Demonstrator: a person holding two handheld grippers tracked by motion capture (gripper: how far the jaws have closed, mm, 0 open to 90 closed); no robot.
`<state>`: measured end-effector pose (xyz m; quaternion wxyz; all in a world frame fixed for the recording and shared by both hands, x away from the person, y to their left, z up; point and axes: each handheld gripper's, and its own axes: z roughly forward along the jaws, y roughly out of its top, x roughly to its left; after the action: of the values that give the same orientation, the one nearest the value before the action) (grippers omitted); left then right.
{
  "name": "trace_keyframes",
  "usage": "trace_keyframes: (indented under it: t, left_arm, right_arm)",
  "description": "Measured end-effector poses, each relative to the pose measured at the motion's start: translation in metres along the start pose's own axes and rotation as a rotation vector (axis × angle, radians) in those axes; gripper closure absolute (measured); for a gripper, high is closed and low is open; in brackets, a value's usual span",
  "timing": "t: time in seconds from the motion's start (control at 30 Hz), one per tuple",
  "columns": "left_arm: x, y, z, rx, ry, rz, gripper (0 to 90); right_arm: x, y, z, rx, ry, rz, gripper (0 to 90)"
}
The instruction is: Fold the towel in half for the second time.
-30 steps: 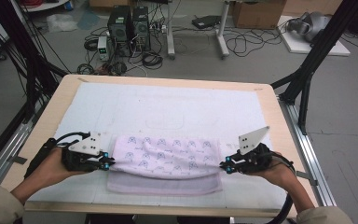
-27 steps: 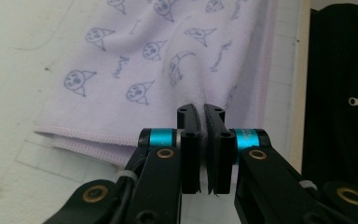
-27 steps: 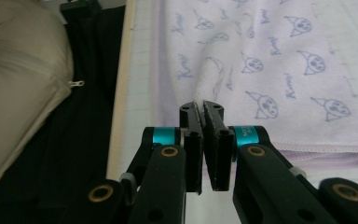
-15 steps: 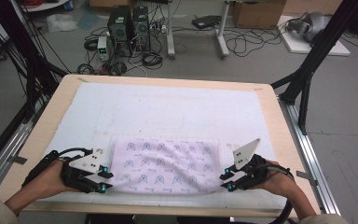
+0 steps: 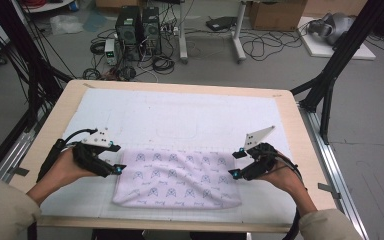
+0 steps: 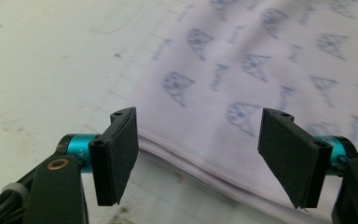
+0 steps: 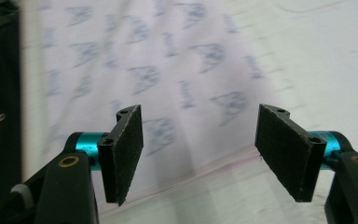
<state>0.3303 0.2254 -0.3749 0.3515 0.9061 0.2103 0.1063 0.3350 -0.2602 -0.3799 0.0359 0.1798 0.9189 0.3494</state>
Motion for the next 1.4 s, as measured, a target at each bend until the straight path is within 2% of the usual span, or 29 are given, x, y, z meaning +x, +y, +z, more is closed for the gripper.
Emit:
trace_keyframes:
  t: [0.07,0.13,0.2,0.3,0.37,0.6,0.73,0.83,0.9,0.93,1.03,1.13,1.2,1.27,1.4]
  left_arm:
    - [0.009,0.003,0.006,0.011,0.015,-0.025,30.4]
    - [0.018,0.005,0.013,0.025,0.014,-0.047,30.9]
    - [0.025,0.005,0.020,0.041,0.008,-0.075,32.8]
    - [0.032,0.004,0.030,0.075,-0.003,-0.094,33.5]
    - [0.035,0.003,0.035,0.074,-0.010,-0.118,35.3]
    - [0.043,0.002,0.043,0.098,-0.051,-0.185,42.3]
    - [0.046,0.004,0.050,0.140,-0.076,-0.223,50.4]
    - [0.045,0.004,0.056,0.177,-0.084,-0.234,57.7]
    - [0.042,0.004,0.059,0.196,-0.094,-0.245,65.7]
    - [0.042,0.005,0.059,0.214,-0.100,-0.237,68.9]
    - [0.039,0.006,0.060,0.228,-0.102,-0.252,81.3]
    - [0.040,0.007,0.058,0.233,-0.101,-0.247,83.7]
    - [0.039,0.008,0.057,0.224,-0.091,-0.266,84.3]
    - [0.040,0.009,0.054,0.227,-0.078,-0.251,84.8]
    - [0.040,0.012,0.051,0.206,-0.057,-0.254,85.1]
  right_arm:
    - [-0.009,0.003,0.003,0.009,-0.044,0.038,34.3]
    - [-0.018,0.006,0.007,0.030,-0.082,0.079,37.4]
    - [-0.027,0.009,0.011,0.050,-0.077,0.111,42.7]
    - [-0.035,0.012,0.016,0.065,-0.076,0.119,46.4]
    - [-0.040,0.014,0.021,0.087,-0.086,0.131,47.9]
    - [-0.050,0.018,0.036,0.168,-0.050,0.153,55.0]
    - [-0.054,0.016,0.044,0.212,-0.010,0.188,58.8]
    - [-0.057,0.013,0.047,0.239,0.017,0.216,66.6]
    - [-0.057,0.013,0.048,0.247,0.024,0.216,71.6]
    - [-0.056,0.014,0.049,0.250,0.028,0.213,73.6]
    - [-0.054,0.016,0.050,0.265,0.033,0.216,82.7]
    - [-0.050,0.020,0.051,0.284,0.008,0.190,84.7]
    - [-0.047,0.022,0.050,0.286,-0.014,0.164,85.0]
    - [-0.045,0.024,0.047,0.280,-0.037,0.148,85.3]
    - [-0.044,0.027,0.040,0.251,-0.077,0.135,85.7]
